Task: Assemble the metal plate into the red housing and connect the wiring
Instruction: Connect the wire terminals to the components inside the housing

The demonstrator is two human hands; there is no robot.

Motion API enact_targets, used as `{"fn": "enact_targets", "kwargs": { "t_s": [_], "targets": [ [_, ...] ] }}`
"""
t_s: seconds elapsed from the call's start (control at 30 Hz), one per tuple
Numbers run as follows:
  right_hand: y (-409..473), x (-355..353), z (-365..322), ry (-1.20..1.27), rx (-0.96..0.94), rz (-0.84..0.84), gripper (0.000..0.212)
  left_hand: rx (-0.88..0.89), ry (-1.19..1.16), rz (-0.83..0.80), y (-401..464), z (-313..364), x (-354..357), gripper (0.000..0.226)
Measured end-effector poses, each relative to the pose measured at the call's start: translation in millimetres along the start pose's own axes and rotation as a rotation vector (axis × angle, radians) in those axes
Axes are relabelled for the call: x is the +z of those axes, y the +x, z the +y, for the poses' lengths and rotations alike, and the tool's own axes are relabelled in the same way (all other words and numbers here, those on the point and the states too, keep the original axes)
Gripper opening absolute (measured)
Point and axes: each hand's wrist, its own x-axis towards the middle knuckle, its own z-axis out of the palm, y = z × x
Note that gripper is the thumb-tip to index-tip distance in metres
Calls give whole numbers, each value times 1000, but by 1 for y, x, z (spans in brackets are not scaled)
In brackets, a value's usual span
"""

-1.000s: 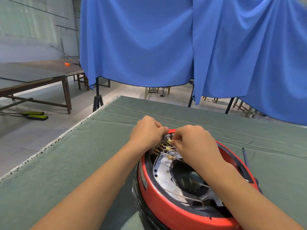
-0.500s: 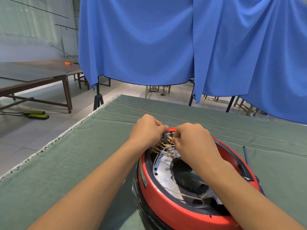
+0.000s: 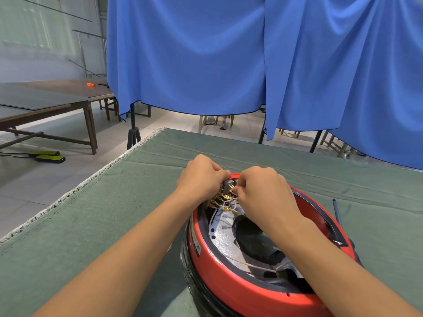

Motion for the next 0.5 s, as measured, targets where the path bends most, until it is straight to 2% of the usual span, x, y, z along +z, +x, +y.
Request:
{"fn": "enact_targets", "kwargs": {
  "t_s": [0.5],
  "targets": [
    [-2, 5, -2, -93, -70, 110, 14, 15, 19, 16, -1, 0, 0, 39]
  ]
}}
